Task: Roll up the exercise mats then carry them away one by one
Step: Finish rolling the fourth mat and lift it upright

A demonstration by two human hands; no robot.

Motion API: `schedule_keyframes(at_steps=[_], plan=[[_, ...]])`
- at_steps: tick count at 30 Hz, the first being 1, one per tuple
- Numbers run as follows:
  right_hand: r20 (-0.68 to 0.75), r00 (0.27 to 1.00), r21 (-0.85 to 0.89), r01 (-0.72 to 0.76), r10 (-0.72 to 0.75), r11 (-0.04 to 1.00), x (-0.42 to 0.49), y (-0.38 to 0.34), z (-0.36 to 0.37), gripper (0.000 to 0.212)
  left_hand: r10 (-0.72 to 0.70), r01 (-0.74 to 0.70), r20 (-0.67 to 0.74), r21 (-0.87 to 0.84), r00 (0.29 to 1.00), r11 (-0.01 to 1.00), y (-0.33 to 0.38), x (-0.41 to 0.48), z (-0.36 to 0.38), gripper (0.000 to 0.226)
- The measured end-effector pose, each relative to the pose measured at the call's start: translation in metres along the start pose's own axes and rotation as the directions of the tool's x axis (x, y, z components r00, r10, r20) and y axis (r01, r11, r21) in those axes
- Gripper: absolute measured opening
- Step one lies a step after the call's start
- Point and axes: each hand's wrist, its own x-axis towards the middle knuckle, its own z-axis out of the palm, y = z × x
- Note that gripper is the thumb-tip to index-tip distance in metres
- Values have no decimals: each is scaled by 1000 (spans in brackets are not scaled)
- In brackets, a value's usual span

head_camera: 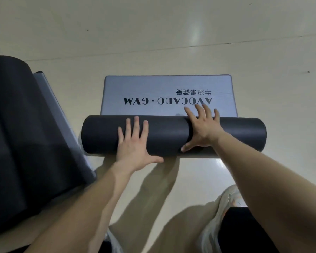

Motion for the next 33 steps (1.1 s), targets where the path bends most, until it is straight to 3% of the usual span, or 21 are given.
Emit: schedule_keyframes(at_steps=[2,6,8,12,15,18,22,25,28,30,32,33], plan=[[-111,994,-4,-3,2,1000,-1,0,8,139,36,-37,54,19,998,999,-6,30,1,143],[-163,987,-163,-16,-11,986,-2,14,45,151,119,-110,73,-124,990,986,-24,98,-32,137],[-215,976,-200,0,-44,980,18,24,40,143,162,-159,5,-157,987,975,-29,108,-36,131],[-171,981,-246,44,-88,968,37,30,11,135,201,-179,-91,208,975,962,-31,96,-22,140],[-146,987,-231,27,-62,973,27,23,6,128,200,-182,-86,182,976,966,-30,93,-30,132],[-69,995,-199,59,-74,978,-2,13,9,124,232,-231,18,180,973,956,-28,71,-39,127],[151,982,-99,127,-111,987,-37,14,10,124,233,-262,304,57,924,963,-23,37,-42,127],[49,996,-74,82,-78,994,-64,5,23,127,209,-211,430,-43,879,977,-22,36,-51,134],[-38,999,-156,-2,-4,988,-90,-10,48,145,170,-100,497,-166,851,981,-27,50,-63,133],[10,1000,-171,-4,5,985,-87,-11,52,151,131,-78,387,-151,913,985,-27,39,-62,122],[-1,1000,-124,13,-13,992,-64,-2,37,147,39,-35,66,-69,997,997,-20,14,-47,99],[-26,1000,-85,12,-14,996,-47,4,23,145,5,-7,-45,-44,999,999,-12,1,-37,95]])
